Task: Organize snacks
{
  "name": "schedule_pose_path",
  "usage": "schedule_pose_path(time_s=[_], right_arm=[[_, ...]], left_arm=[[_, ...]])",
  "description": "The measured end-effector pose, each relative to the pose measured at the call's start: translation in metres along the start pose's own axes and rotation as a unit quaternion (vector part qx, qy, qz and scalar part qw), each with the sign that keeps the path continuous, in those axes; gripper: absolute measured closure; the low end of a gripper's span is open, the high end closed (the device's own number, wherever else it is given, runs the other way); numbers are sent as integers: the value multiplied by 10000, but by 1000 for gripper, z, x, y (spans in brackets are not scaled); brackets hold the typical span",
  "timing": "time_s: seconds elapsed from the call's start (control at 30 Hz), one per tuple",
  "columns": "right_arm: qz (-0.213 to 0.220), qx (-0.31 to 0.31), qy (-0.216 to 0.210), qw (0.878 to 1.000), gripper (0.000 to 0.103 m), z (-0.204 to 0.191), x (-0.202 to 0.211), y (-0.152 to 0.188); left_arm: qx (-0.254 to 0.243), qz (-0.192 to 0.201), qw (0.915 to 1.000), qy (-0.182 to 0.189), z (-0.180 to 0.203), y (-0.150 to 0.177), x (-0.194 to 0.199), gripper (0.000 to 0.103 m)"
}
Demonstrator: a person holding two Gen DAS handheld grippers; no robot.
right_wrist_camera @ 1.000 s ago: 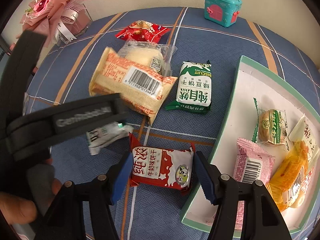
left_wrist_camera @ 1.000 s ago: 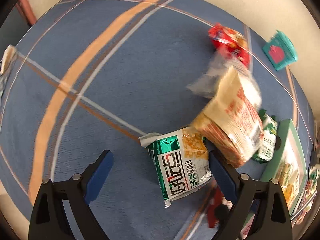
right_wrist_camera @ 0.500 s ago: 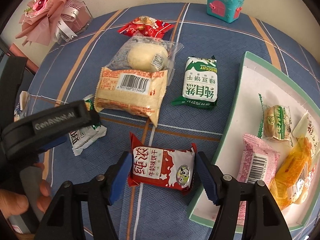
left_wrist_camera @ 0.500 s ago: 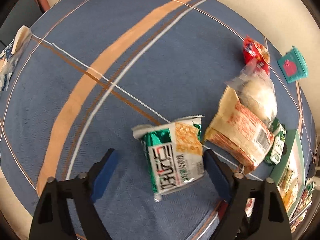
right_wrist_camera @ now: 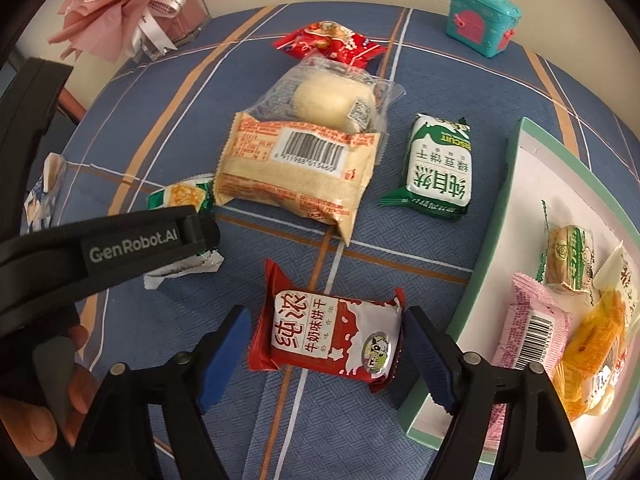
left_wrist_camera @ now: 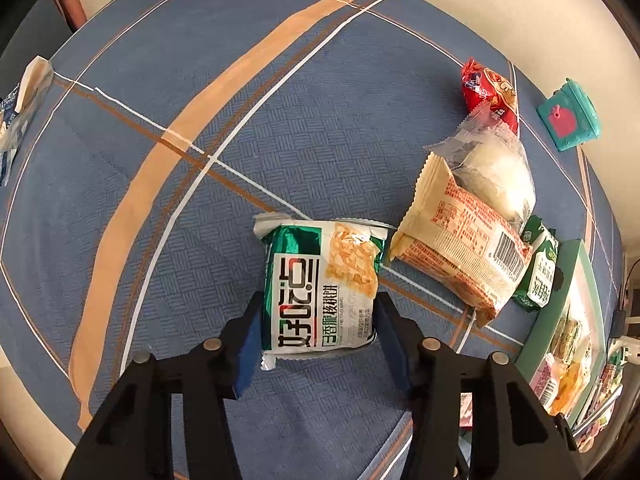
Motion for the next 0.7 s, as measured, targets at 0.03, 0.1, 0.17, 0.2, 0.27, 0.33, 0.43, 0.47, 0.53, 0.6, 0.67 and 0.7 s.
schedule_pose_path(time_s=[0.03, 0.1, 0.17, 0.2, 0.27, 0.33, 0.43, 0.47, 0.53, 0.6, 0.67, 0.7], right_arm=[[7, 21, 19, 10000, 20, -1, 0, 0], [11, 59, 94, 9999, 19, -4, -3, 2], [3, 81, 174, 9998, 19, -8, -7, 5], [-11, 95, 216, 9997, 19, -9, -9, 6], [-35, 118, 284, 9995, 19, -12, -12, 8], [-36, 95, 304, 9995, 19, -13, -15, 8], [-16, 29, 261, 9997, 19, -10, -16, 8], [1, 19, 235, 9997, 19, -10, -16, 9], [39, 13, 240, 9997, 21, -11, -15, 9], [59, 17, 250, 9997, 21, -10, -13, 9], [70, 4, 223, 9997, 23, -10, -12, 9], [72, -3, 184, 9998, 26, -9, -11, 9]], left_arm=[[-11, -3, 10000, -13, -1, 3, 1, 48], [-42, -4, 10000, -42, -3, 7, 2, 49], [-54, -15, 10000, -51, -4, 11, 0, 49], [-50, -27, 10000, -53, -5, 13, 1, 49], [-45, -45, 10000, -64, -13, 20, 3, 49], [-39, -62, 9999, -76, -18, 24, 5, 49], [-38, -67, 9999, -97, -24, 29, 6, 49], [-39, -68, 9999, -114, -25, 30, 6, 49], [-59, -75, 9999, -136, -30, 31, 7, 49], [-87, -79, 9998, -174, -28, 30, 5, 49], [-106, -79, 9997, -199, -20, 23, -3, 49], [-117, -79, 9997, -215, -18, 23, -5, 49]])
Point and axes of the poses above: each gripper's, at about its wrist camera, not at the fingertips, and x roughly against the way its jaws point, z to its right, y to its underside, the point moved 8 cm from there along -x, roughly the way its jaws point, and after that the axes turned 9 degrees about -z, right-handed, at the moved point
